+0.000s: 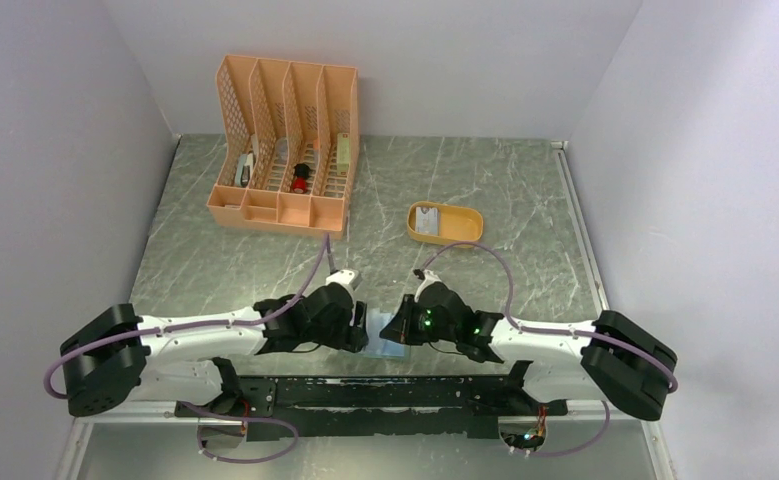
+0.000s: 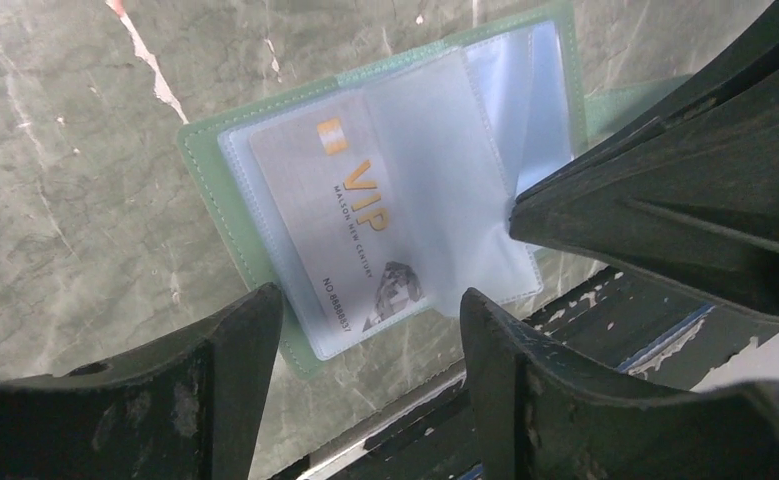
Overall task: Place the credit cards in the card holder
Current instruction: Turn over the card slot in the card holder.
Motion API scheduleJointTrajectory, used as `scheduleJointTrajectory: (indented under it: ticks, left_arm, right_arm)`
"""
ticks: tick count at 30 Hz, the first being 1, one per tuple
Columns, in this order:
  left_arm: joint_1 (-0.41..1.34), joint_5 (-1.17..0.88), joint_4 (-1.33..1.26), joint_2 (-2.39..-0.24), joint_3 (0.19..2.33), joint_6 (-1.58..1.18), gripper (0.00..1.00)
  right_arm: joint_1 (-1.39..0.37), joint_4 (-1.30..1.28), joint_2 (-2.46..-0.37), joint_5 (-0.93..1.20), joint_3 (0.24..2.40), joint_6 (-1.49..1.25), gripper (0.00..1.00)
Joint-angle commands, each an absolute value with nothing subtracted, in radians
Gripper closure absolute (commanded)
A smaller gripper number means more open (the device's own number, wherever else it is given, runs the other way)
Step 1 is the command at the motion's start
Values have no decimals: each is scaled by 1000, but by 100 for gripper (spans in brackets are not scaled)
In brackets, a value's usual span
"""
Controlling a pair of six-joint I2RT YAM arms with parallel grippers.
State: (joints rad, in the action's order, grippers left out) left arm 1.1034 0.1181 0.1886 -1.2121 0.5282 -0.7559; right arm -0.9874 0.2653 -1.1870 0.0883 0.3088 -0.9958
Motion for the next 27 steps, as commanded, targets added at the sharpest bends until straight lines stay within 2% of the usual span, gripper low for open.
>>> scheduleJointTrajectory:
  ticks: [1, 8, 27]
  left_arm:
    - [1099, 218, 223, -1167, 581, -801, 28]
    - [1036, 232, 281, -1213, 673, -802, 25]
    - [1025, 191, 320, -1462, 845, -744, 26]
  right_arm:
    - [-983, 292, -1209, 90, 343, -978, 91]
    - [-983, 298, -1229, 97, 350, -971, 91]
    - [-983, 299, -1246, 102, 362, -960, 91]
